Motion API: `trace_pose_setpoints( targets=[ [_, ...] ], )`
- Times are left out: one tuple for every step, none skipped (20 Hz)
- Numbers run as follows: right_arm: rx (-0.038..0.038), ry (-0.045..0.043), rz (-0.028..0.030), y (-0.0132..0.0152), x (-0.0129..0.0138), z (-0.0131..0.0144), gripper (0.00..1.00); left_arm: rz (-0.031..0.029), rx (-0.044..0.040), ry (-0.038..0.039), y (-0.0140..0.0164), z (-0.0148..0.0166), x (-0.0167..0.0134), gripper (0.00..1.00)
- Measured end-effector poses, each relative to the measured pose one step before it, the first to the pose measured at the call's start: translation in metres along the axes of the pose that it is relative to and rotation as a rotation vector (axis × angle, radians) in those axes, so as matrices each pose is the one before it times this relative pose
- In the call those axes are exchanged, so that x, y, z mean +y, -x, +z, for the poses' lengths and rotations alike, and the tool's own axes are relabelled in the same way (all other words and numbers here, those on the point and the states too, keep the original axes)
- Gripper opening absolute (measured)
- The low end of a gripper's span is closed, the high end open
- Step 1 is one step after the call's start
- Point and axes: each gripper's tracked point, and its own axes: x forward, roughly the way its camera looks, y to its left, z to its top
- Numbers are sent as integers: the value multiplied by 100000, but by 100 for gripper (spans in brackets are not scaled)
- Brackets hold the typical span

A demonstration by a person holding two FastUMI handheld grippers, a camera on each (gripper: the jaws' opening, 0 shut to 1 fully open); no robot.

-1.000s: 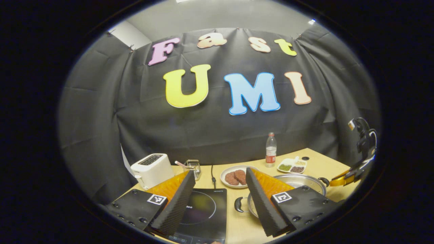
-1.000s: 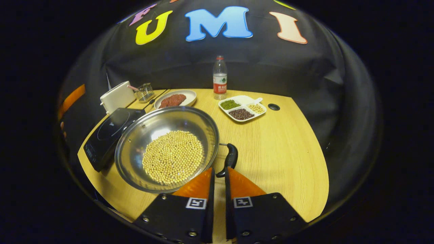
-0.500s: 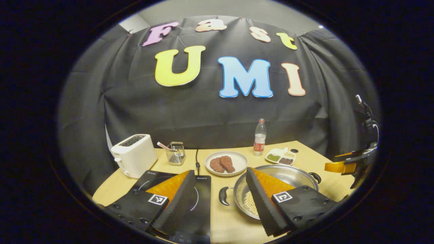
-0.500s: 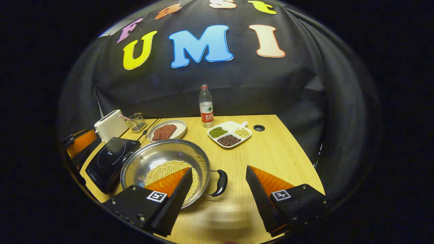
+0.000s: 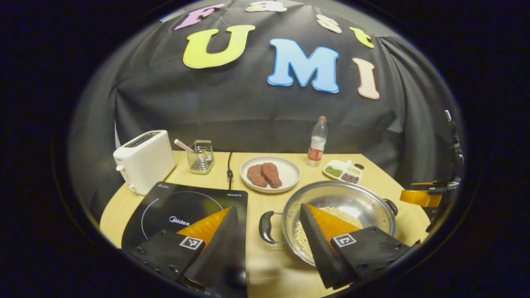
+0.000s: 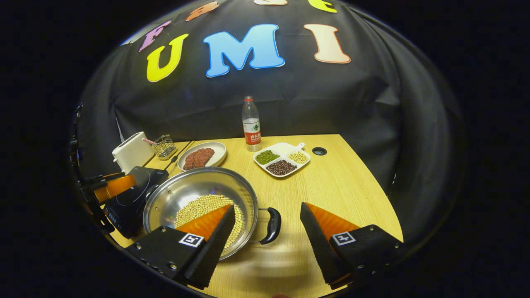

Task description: First push the handle of the pot to place it horizontally, then grasp the pot with both hands and set it on the induction cooktop.

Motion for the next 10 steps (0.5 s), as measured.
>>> trace_pose_setpoints(
  targets=[
    [686, -501, -42, -349, -52, -54, 96, -263, 1767, -383, -634, -468, -22, 93],
    [660, -500, 39, -367, 37, -123, 96, -239, 1767, -635, -614, -440, -55, 98],
    [621, -323, 4, -356, -6, -29, 96, -200, 1749, -555, -557, -410, -87, 98],
    [700, -128, -29, -466, -9, -251, 96, -279, 1657, -282, -520, -342, 8, 93],
    [649, -113, -51, -353, -23, -116, 96, -326, 1668, -1, -558, -461, -108, 98],
    [556, -168, -3, -260, 8, -156, 96, -493, 1575, -10, -544, -445, -98, 98],
    [702, -238, -129, -295, -32, -120, 96, -303, 1528, 35, -577, -338, -15, 100],
    [705, -310, -110, -362, -31, -126, 96, -618, 1306, 67, -602, -278, -84, 100],
    [690, -369, -6, -351, -48, -111, 96, -49, 1108, -135, -405, -186, -45, 100],
    [666, -376, 48, -320, 14, -214, 96, -39, 1162, -242, -418, -243, -28, 98]
  ],
)
